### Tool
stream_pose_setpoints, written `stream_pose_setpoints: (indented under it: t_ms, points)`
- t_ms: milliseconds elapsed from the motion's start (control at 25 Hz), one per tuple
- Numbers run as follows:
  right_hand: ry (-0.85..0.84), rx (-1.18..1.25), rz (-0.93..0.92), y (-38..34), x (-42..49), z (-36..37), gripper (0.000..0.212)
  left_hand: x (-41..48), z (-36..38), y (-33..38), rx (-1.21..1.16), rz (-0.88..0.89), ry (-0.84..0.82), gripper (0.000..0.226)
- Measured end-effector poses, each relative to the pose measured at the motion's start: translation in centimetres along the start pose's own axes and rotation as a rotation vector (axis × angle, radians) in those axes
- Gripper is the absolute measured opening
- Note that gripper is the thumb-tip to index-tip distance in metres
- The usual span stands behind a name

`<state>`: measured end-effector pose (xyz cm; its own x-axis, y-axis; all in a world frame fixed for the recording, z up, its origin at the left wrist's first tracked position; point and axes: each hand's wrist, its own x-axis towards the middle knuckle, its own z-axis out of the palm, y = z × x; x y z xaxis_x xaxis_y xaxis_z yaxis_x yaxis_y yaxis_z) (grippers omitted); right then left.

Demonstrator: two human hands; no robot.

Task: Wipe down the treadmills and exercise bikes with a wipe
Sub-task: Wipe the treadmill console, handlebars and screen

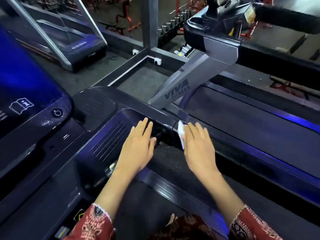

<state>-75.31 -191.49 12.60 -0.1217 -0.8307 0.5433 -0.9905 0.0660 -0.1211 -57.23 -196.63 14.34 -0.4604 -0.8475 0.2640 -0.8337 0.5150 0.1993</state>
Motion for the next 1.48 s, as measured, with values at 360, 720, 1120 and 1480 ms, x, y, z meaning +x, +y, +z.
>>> stream_pose_setpoints:
  t_ms: [360, 720, 1120, 1480]
  points:
    - [-0.375, -0.065, 0.025, -1.8, 4.5, 2.8, 0.058, 3.8, 2.3, -1.0, -0.08, 0.152, -0.207, 0.072]
    - [-0.26, -0.324, 0.444, 2.0, -2.6, -1.6, 0.061, 4.5, 3.3, 2.5, -0.163, 0.387, -0.218, 0.066]
    - [-0.105, -0.368, 0.64, 8.2, -9.5, -5.6, 0.05, 3.9, 4.3, 5.4, -0.179, 0.468, -0.197, 0.062]
    - [-0.07, -0.278, 0.524, 10.4, -11.0, -6.6, 0.05, 3.3, 4.9, 11.0, -0.146, 0.562, -0.167, 0.056]
